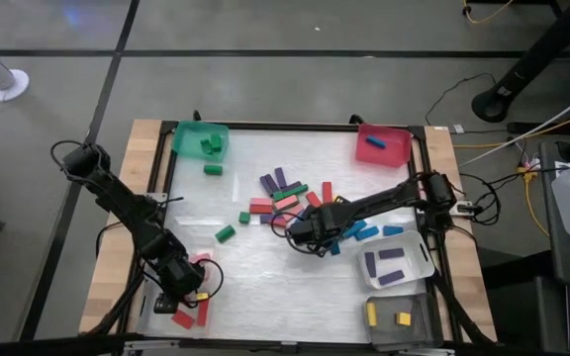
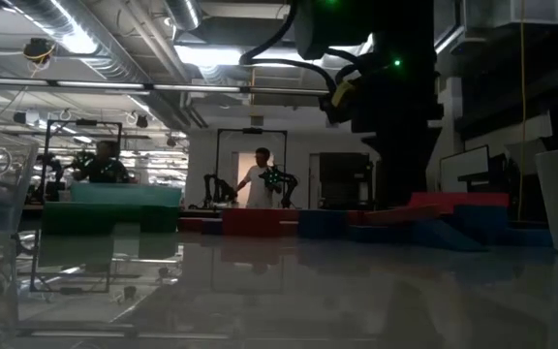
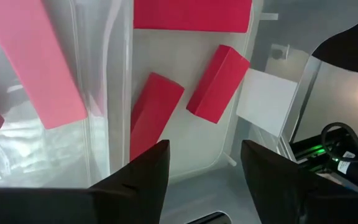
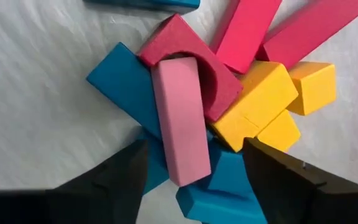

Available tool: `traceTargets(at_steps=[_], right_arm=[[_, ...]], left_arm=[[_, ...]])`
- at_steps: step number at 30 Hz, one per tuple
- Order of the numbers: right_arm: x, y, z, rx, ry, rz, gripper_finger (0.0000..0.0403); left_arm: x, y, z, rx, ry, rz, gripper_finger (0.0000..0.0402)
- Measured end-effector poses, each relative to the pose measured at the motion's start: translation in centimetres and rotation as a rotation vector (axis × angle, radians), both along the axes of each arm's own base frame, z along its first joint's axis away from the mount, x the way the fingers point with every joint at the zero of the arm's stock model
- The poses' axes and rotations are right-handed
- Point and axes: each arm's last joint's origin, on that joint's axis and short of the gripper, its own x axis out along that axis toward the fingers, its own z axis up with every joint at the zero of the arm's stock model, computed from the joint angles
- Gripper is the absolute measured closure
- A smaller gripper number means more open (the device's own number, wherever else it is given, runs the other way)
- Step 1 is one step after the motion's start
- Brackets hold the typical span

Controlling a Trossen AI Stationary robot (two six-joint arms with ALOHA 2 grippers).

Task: Sort blocks
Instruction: Put the pink block into the top transparent bin

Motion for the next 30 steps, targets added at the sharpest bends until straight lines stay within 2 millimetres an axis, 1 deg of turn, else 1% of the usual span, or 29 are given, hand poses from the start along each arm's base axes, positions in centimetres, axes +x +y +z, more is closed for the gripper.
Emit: traceTargets(at_steps=[4,9,14,19,22,24,29,30], right_arm=[[0.0,0.0,0.0,0.001,0.0,0.002,0.0184],[0.4,0.1,-1.2,0.015,0.027,0.0,0.0213],[0.6,0.3,-2.6,0.032,0.068,-0.003,0.022],[0.7,0.3,-3.3,0.028,0.086,-0.003,0.0221],[0.8,0.3,-3.3,0.056,0.089,-0.009,0.0225],[0.8,0.4,-3.4,0.067,0.085,-0.01,0.0239],[0.8,0.5,-3.3,0.097,0.095,-0.015,0.0299],[0.8,0.5,-3.3,0.107,0.095,-0.017,0.0302]], left_arm=[[0.0,0.0,0.0,-0.001,0.0,-0.001,0.0217],[0.0,0.0,0.0,-0.001,0.0,-0.003,0.0217],[0.0,0.0,0.0,-0.001,-0.001,-0.006,0.0217],[0.0,0.0,0.0,-0.001,-0.002,-0.007,0.0217],[0.0,0.0,0.0,-0.001,-0.002,-0.007,0.0217],[0.0,0.0,0.0,-0.002,-0.003,-0.007,0.0217],[0.0,0.0,0.0,-0.003,-0.004,-0.007,0.0217],[0.0,0.0,0.0,-0.004,-0.004,-0.007,0.0217]])
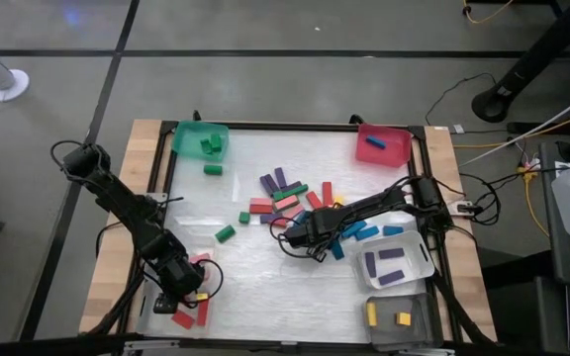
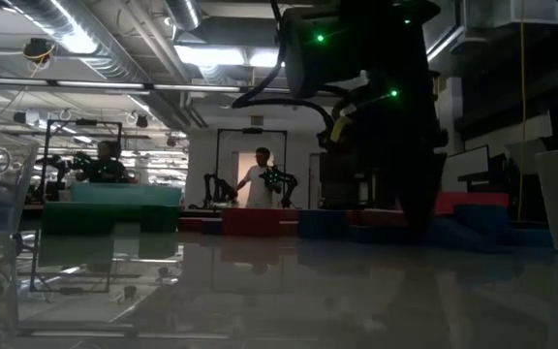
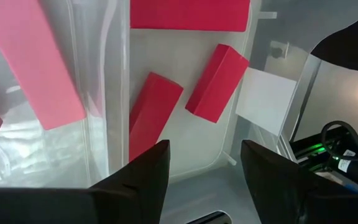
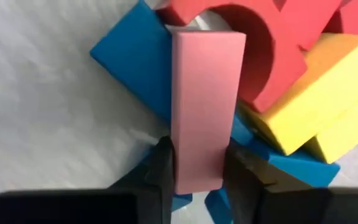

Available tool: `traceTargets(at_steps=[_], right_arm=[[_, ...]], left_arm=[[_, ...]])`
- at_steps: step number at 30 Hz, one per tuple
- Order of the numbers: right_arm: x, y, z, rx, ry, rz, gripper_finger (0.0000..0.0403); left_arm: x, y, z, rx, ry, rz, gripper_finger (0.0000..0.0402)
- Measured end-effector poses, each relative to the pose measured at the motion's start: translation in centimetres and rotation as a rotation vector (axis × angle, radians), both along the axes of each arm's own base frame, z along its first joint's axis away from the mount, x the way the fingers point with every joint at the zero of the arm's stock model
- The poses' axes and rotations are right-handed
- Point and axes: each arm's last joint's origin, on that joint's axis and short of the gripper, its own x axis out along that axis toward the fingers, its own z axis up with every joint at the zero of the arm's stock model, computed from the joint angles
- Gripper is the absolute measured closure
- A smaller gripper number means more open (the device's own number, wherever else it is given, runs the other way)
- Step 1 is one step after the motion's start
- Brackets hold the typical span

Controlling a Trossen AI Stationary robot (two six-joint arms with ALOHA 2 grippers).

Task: Sort blocks
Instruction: Put the pink block into the top transparent bin

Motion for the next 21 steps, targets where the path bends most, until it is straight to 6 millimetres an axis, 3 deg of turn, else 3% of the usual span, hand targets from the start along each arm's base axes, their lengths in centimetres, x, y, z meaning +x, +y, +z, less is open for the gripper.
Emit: traceTargets(at_steps=[4,12,17,21], right_arm=[[0.4,0.2,1.0,0.029,0.001,-0.005,0.0302],[2.8,0.7,6.0,0.056,-0.152,-0.001,0.0283],[6.1,1.4,8.7,0.126,-0.487,0.002,0.0287],[9.4,2.4,10.6,0.207,-0.891,0.015,0.0286]], left_arm=[[-0.1,0.1,0.3,-0.014,-0.009,-0.001,0.0223],[-1.0,1.0,2.7,-0.096,-0.079,0.018,0.0259],[-1.9,2.0,4.7,-0.156,-0.139,0.071,0.028],[-2.6,3.1,6.3,-0.175,-0.242,0.125,0.0296]])
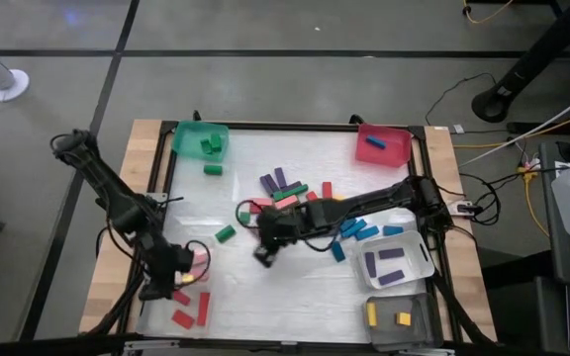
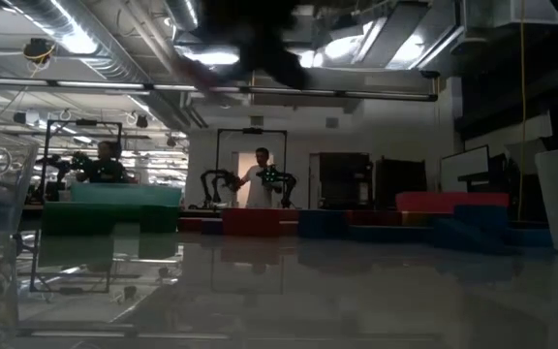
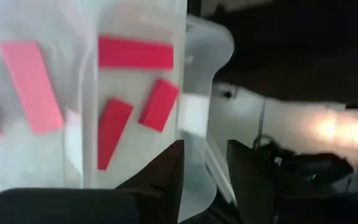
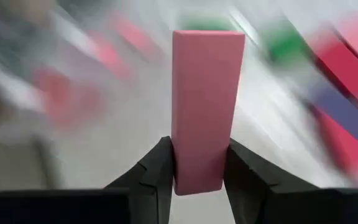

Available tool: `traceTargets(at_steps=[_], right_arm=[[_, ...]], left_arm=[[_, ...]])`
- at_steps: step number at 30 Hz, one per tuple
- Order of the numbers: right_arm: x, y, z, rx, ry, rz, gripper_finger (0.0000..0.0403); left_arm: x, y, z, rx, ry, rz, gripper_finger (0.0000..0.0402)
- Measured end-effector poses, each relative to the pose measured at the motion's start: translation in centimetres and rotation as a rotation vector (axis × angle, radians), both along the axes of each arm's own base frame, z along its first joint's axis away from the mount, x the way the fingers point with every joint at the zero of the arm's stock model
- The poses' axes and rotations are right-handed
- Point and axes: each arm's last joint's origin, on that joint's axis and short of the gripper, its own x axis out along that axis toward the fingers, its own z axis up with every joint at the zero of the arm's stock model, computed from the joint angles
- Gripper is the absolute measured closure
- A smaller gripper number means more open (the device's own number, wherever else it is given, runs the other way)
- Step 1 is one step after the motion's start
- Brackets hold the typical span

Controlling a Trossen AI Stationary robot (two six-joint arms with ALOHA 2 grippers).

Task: Sort blocks
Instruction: Put the pink block into the top transparent bin

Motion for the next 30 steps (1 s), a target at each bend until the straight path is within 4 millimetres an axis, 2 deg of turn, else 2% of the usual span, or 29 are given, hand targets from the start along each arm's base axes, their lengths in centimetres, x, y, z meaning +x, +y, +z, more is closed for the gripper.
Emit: traceTargets(at_steps=[5,10,17,22,30], right_arm=[[3.4,1.1,1.1,0.001,-0.434,0.027,0.0285],[5.8,1.6,-0.7,-0.05,-0.68,0.024,0.0285],[7.8,1.4,-5.9,-0.057,-0.731,-0.007,0.0284],[8.5,1.4,-9.3,-0.057,-0.713,-0.008,0.0284],[8.9,1.5,-11.2,-0.056,-0.739,-0.021,0.0283]], left_arm=[[-1.0,1.6,1.8,0.002,-0.154,0.12,0.0314],[-2.0,3.1,3.2,-0.022,-0.255,0.225,0.0325],[-2.9,4.4,4.2,-0.058,-0.335,0.312,0.0334],[-3.1,4.7,4.4,-0.062,-0.352,0.337,0.0339],[-3.0,4.7,4.4,-0.052,-0.36,0.35,0.034]])
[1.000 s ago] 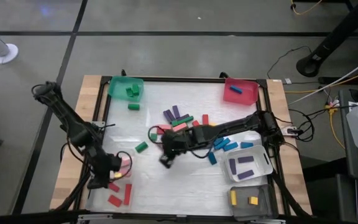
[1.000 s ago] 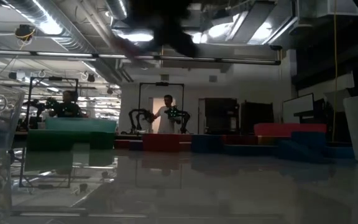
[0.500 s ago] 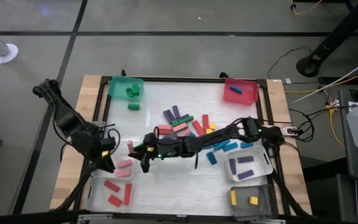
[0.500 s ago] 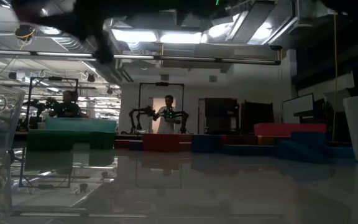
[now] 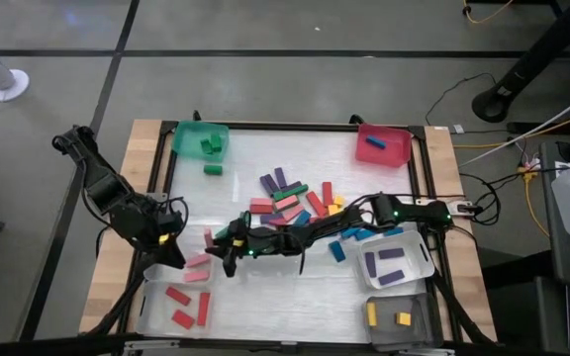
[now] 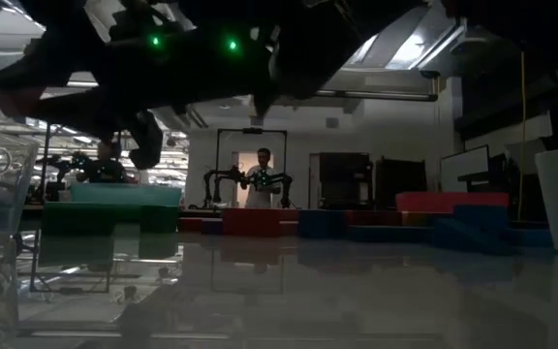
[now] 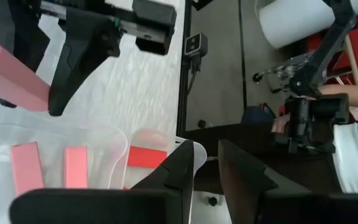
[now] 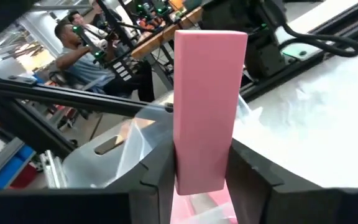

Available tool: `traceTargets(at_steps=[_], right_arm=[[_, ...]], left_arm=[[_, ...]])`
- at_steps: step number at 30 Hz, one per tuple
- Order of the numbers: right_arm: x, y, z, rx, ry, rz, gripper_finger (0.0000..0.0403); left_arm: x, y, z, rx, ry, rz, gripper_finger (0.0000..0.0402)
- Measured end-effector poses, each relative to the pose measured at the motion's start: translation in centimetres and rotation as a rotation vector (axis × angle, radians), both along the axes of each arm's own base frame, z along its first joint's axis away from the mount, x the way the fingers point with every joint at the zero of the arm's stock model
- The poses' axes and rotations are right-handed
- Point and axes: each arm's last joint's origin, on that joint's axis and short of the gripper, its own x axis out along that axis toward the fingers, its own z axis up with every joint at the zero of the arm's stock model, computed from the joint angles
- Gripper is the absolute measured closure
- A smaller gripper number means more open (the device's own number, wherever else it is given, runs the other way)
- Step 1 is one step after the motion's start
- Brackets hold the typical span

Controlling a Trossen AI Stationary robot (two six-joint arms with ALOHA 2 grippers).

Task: Sort blocks
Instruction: Put the pink block into the top transparent bin

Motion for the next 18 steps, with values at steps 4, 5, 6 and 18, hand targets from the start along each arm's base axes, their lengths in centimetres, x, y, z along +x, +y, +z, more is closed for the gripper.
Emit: traceTargets(at_steps=[4,5,6,18], right_arm=[[0.02,-0.1,-0.08,-0.008,-0.001,-0.021,0.0283],[0.03,-0.12,-0.04,-0.021,-0.006,-0.028,0.0283],[0.03,-0.14,-0.04,-0.035,-0.007,-0.034,0.0283],[0.04,-0.15,0.07,-0.077,-0.018,-0.038,0.0283]], left_arm=[[0.05,0.04,0.0,0.012,-0.01,0.016,0.0343],[0.05,0.05,0.0,0.013,-0.012,0.018,0.0343],[0.05,0.06,0.0,0.014,-0.012,0.021,0.0343],[0.86,0.42,-0.17,0.108,-0.08,0.229,0.0343]])
